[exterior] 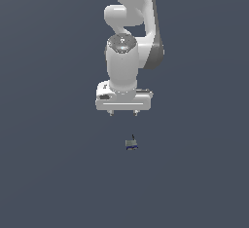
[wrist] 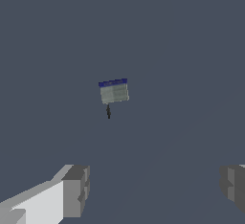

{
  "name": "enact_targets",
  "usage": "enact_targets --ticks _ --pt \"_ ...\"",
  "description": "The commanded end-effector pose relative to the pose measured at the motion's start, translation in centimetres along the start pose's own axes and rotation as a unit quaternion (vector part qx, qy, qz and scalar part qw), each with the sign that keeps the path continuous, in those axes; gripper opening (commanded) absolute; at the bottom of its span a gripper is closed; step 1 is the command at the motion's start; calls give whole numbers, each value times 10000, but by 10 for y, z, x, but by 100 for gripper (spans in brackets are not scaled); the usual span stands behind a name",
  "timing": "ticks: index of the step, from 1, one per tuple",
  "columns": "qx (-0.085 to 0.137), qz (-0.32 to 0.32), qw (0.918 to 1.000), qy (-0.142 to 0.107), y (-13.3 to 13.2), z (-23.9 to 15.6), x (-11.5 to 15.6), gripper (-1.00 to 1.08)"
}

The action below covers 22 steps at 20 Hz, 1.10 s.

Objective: Pick up the object and move it to a goal position.

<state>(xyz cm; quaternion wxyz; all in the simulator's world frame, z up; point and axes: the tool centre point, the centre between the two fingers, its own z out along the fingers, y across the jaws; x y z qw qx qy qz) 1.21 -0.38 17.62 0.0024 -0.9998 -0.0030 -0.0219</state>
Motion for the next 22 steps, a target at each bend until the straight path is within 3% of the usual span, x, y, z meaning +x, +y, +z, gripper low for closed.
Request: enact_targets --ticks 1,9,22 --pt "0 0 10000 0 0 0 0 100" --pt "-38 -404 9991 153 -28 -8 10 100" --pt "-33 -461 9989 66 -29 18 23 100"
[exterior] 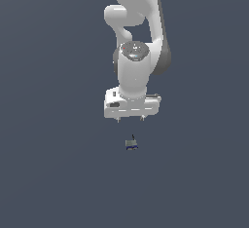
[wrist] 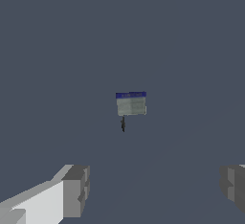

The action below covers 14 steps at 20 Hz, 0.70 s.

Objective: Pick up the object and move it to a goal position.

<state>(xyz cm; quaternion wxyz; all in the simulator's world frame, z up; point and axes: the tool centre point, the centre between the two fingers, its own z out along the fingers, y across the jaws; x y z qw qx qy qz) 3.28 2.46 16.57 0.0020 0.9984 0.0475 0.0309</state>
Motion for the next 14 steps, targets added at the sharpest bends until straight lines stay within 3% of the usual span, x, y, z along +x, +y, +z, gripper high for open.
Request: enact_targets --ticks 1,14 --pt "4 -27 10000 -38 0 11 5 100" --pt "35 -200 9994 -264 -2 89 28 100"
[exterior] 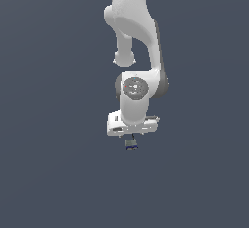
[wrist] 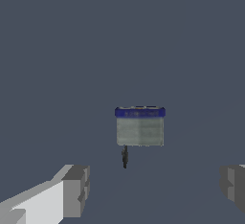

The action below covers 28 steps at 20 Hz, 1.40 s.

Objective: Pick up the object and move it to a goal position.

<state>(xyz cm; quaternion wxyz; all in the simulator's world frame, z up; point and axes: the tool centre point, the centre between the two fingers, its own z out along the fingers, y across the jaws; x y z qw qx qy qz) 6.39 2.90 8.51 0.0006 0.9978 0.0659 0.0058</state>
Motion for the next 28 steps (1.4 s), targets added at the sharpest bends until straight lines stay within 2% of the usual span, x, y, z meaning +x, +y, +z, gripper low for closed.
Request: enact_targets --ticks 1,12,21,27,28 --pt "4 -24 10000 -25 0 10 3 100" --pt "10 -45 10000 -59 0 25 5 100" --pt "10 -47 10000 -58 0 65 4 100" --pt "10 -47 10000 -58 0 73 5 100" --pt "10 -47 10000 -58 0 73 5 -100"
